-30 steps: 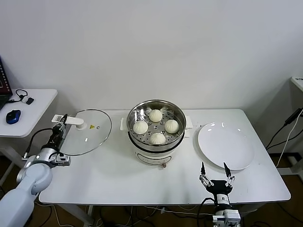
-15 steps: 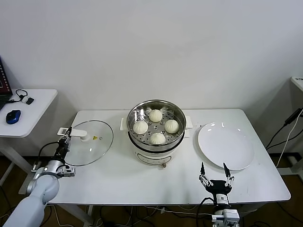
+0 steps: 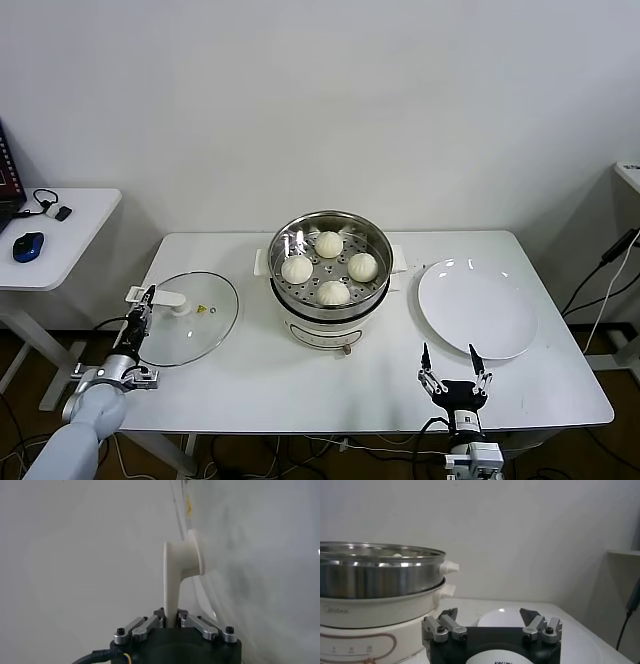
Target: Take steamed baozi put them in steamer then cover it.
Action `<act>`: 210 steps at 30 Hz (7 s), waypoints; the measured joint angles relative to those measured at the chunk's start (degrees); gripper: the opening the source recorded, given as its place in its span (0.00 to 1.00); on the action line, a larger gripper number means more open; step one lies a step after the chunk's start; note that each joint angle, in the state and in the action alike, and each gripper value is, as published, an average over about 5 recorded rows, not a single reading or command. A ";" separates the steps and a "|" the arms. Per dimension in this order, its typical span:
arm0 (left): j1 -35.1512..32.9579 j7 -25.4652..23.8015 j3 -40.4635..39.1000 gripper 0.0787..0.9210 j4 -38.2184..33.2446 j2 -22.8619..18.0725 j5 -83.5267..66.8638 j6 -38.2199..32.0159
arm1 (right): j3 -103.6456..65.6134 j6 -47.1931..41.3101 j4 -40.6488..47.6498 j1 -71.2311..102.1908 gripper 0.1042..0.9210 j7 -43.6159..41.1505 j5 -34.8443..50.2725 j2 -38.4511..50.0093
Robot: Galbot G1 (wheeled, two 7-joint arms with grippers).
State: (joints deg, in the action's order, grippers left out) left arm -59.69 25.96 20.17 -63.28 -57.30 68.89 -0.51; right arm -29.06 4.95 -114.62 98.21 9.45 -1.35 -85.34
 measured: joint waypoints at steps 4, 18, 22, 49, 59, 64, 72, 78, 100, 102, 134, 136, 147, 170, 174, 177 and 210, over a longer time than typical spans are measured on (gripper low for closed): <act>0.21 0.89 0.00 0.16 1.00 -0.50 0.66 -0.48 | 0.02 0.07 -0.01 0.06 0.88 0.01 -0.06 -0.02; 1.19 3.94 0.47 0.16 4.39 -2.10 2.81 -1.67 | 0.00 0.36 0.14 0.29 0.88 0.01 -0.09 0.02; 1.23 4.73 0.69 0.16 4.92 -2.15 3.06 -1.81 | 0.01 0.39 0.25 0.30 0.88 0.03 -0.15 0.03; -3.61 6.14 3.69 0.88 0.17 -0.69 0.52 -1.79 | 0.26 0.84 0.53 0.68 0.88 0.20 -0.52 -0.40; -13.49 4.35 9.23 0.88 -9.76 -0.97 -3.59 -2.25 | 0.36 0.73 0.76 0.77 0.88 -0.15 -0.62 -0.33; -20.44 2.22 11.36 0.88 -16.57 -1.84 -9.72 -1.92 | 0.46 0.30 0.28 0.72 0.88 -1.06 -0.09 0.19; -28.13 -2.65 13.51 0.88 -31.01 -4.53 -32.93 1.21 | 0.75 -0.03 -1.36 0.16 0.88 -3.62 1.63 2.05; -30.13 -9.48 15.23 0.88 -42.91 -9.64 -52.66 6.38 | 0.25 -0.46 -2.34 -1.50 0.88 -5.77 3.51 3.32; -34.00 -22.08 16.48 0.88 -58.50 -19.78 -78.50 10.71 | 9.27 -21.05 -2.07 -33.29 0.88 -6.99 22.55 32.88; -34.28 -22.44 16.05 0.88 -58.96 -20.06 -78.81 10.22 | 11.75 -23.65 -1.27 -37.84 0.88 -7.67 25.34 36.88; -38.05 -25.37 7.61 0.88 -63.06 -22.15 -76.74 6.99 | 93.90 -27.66 32.75 -127.64 0.88 -53.47 42.80 42.67; -38.37 -25.45 7.21 0.88 -63.10 -22.17 -76.68 6.79 | 97.86 -26.79 35.59 -130.70 0.88 -55.78 43.39 40.24; -38.94 -26.17 5.45 0.88 -63.76 -21.99 -76.45 6.62 | 110.52 -23.57 50.18 -138.43 0.88 -64.04 46.53 26.77; -38.32 -27.20 5.10 0.88 -63.29 -21.20 -76.21 6.64 | 112.35 -16.77 74.63 -131.90 0.88 -73.43 41.88 9.05; -38.45 -27.20 5.13 0.88 -63.03 -21.06 -76.07 6.41 | 110.89 -16.08 78.01 -130.01 0.88 -74.32 40.13 7.15; -38.65 -27.19 5.14 0.88 -62.98 -20.97 -75.93 6.19 | 109.76 -15.60 80.28 -128.78 0.88 -74.87 38.90 5.87; -39.15 -26.85 5.05 0.88 -61.06 -21.16 -73.89 3.76 | 101.19 -13.08 92.00 -121.30 0.88 -75.63 30.39 -0.67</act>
State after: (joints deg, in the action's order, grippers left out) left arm -98.84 -0.89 25.22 -124.34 -78.46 -5.00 3.25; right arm 72.12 -8.13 -22.62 -23.09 -66.18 29.05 -86.01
